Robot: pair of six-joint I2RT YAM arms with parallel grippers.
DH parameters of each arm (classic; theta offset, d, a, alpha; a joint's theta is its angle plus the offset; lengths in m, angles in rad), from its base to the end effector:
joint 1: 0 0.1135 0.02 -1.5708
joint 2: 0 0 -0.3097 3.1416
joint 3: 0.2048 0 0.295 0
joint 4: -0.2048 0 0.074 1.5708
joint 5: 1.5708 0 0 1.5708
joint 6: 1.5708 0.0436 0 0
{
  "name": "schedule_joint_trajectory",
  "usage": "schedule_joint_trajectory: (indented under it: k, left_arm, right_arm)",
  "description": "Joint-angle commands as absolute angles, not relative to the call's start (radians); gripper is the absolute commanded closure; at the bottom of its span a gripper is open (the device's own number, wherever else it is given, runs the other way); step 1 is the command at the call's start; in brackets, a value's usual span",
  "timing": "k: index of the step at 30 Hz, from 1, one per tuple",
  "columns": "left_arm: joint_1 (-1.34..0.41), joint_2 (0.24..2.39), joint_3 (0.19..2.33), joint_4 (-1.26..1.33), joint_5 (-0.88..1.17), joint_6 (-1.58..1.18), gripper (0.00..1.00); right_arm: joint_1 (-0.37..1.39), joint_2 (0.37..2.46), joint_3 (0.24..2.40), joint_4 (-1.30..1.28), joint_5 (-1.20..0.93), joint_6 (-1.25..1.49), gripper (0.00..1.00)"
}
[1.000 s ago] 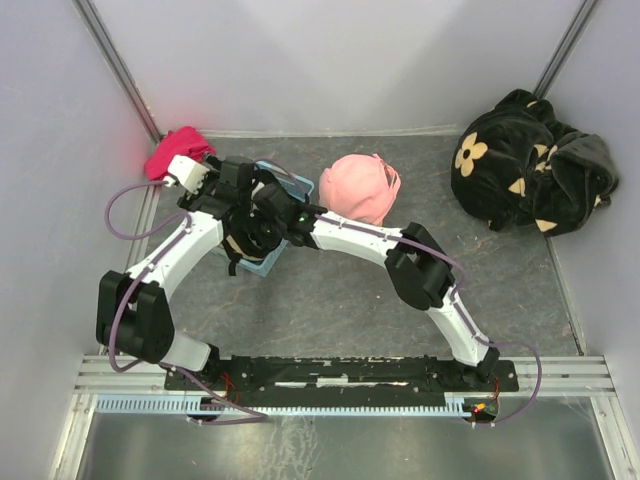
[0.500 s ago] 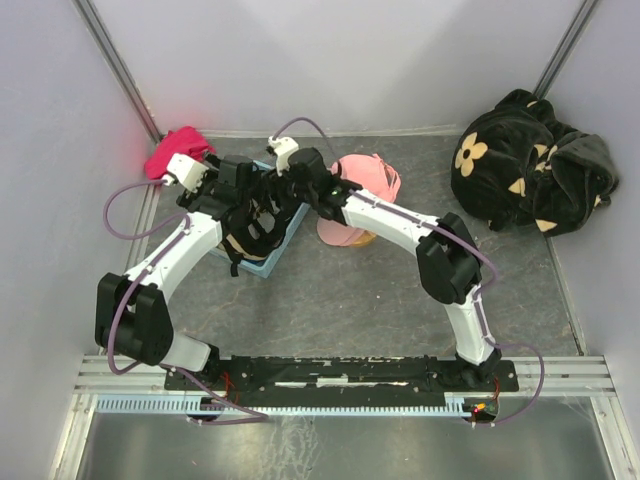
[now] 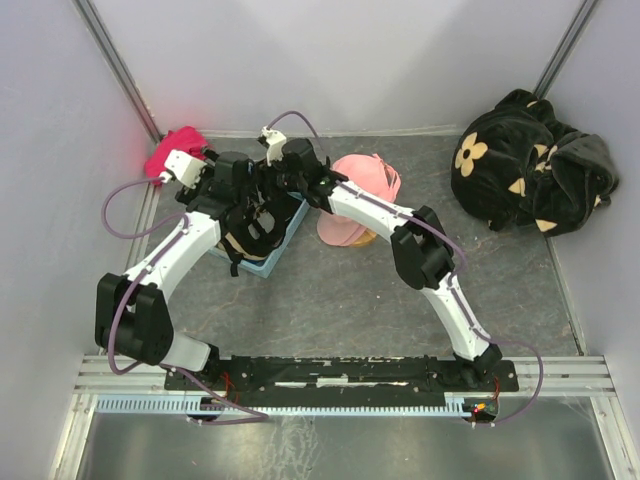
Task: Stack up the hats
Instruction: Pick up the hat from the bin.
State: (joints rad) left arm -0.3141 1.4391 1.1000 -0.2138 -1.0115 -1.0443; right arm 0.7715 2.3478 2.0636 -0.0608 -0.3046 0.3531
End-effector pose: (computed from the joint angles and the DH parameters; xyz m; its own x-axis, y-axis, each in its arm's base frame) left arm 0.3484 -0.0743 0.3300 0.2004 -0.5474 -0.8125 -0.6942 0.5059 -0.5121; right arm 0.4497 0.4556 0.2718 -0.5275 -0.0528 -0.8479 -0.7301 0.5386 0.4206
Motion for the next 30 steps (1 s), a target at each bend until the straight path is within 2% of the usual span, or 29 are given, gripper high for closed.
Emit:
schedule_joint_trajectory:
  k: [1, 15, 22, 26, 30]
  left_arm:
    - [-0.303, 1.428, 1.092, -0.133, -0.999, -0.991, 0.08]
    - [-0.282, 1.438, 1.078, -0.066, -0.958, -0.96, 0.09]
    - [-0.28, 1.445, 1.074, -0.054, -0.944, -0.958, 0.1]
    - [-0.279, 1.444, 1.072, -0.054, -0.943, -0.958, 0.1]
    - [-0.28, 1.439, 1.07, -0.054, -0.945, -0.96, 0.1]
  right_arm:
    - [0.768, 2.391, 2.136, 0.0, -0.379, 0.397, 0.31]
    - [0.75, 2.487, 2.2, 0.136, -0.579, 0.536, 0.32]
    - [0.749, 2.515, 2.254, 0.083, -0.607, 0.536, 0.39]
    - [0.751, 2.51, 2.244, 0.069, -0.612, 0.524, 0.51]
    - [0.751, 2.468, 2.184, 0.088, -0.593, 0.511, 0.71]
